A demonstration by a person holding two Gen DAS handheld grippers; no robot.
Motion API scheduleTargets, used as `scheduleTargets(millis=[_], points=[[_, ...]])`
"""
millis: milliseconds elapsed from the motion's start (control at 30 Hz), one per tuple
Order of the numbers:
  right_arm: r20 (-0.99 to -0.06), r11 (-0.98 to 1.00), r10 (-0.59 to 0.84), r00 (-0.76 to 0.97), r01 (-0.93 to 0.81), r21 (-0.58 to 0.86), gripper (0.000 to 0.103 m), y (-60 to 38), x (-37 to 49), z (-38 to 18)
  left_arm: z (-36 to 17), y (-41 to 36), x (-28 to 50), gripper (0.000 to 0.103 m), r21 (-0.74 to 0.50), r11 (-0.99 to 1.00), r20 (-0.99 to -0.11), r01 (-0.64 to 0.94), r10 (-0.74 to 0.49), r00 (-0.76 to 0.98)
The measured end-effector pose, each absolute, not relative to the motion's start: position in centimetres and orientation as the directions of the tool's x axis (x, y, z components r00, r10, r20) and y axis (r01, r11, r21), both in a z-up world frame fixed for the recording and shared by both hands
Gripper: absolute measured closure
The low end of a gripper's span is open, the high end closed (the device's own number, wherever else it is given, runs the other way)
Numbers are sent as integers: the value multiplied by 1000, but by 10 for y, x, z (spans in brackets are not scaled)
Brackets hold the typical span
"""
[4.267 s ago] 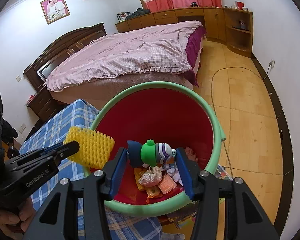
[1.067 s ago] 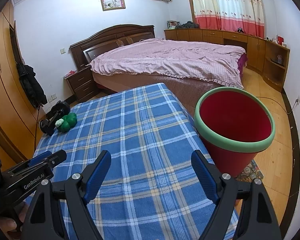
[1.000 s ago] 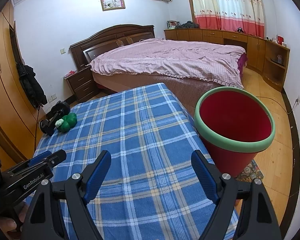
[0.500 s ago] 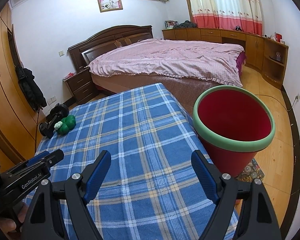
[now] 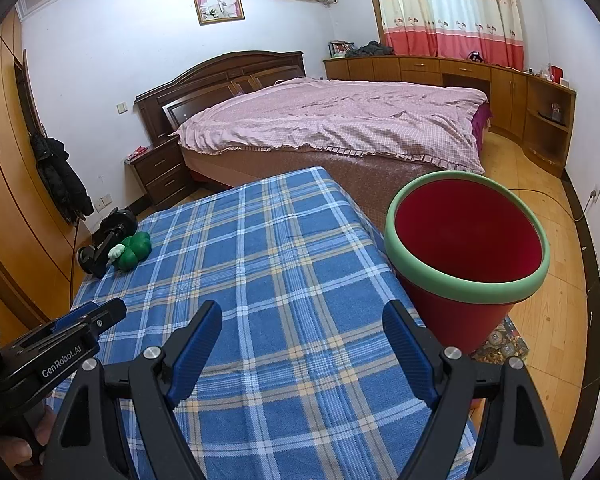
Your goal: Collect trash
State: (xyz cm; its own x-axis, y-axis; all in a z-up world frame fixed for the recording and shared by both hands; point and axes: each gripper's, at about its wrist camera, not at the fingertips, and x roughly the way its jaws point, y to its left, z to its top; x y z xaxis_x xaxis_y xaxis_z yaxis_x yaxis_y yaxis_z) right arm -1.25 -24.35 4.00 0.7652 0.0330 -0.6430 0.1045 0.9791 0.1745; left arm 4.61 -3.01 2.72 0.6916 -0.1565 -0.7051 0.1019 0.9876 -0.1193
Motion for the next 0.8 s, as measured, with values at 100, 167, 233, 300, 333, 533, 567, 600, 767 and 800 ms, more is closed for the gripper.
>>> scheduleTargets(millis=[100, 167, 233, 300, 333, 533, 567, 600, 767, 800], points=[[-642, 979, 32, 766, 105, 175, 19, -243, -13, 40, 27, -30, 46, 60, -119, 988, -705, 102, -156, 692], [-641, 979, 32, 767, 105, 174, 19, -243, -13, 40, 27, -30, 46, 60, -119, 988, -704, 102, -156, 693], [-641, 979, 32, 766, 104, 173, 19, -243, -13, 40, 27, -30, 46, 60, -119, 988, -704, 102, -156, 692], [-643, 979, 34, 765, 103, 175, 19, -244, -13, 40, 27, -30, 46, 60, -119, 988, -704, 102, -156, 693], [-642, 979, 33, 766, 104, 174, 19, -244, -13, 40, 27, -30, 46, 60, -119, 988, -705, 102, -156, 692], [-642, 979, 33, 766, 105, 175, 19, -243, -13, 40, 27, -31, 45, 60, -119, 988, -705, 102, -156, 692], [-642, 979, 33, 766, 105, 175, 19, -244, -13, 40, 27, -31, 45, 60, -119, 988, -705, 101, -156, 692], [-642, 979, 33, 766, 105, 175, 19, -243, -13, 40, 27, -30, 45, 60, -120, 988, -706, 101, -156, 691], [-641, 979, 33, 767, 105, 175, 19, -244, -13, 40, 28, -29, 45, 60, -119, 988, -706, 98, -154, 692], [-642, 979, 33, 766, 104, 175, 19, -244, -13, 40, 28, -29, 45, 60, -119, 988, -706, 98, -154, 692]])
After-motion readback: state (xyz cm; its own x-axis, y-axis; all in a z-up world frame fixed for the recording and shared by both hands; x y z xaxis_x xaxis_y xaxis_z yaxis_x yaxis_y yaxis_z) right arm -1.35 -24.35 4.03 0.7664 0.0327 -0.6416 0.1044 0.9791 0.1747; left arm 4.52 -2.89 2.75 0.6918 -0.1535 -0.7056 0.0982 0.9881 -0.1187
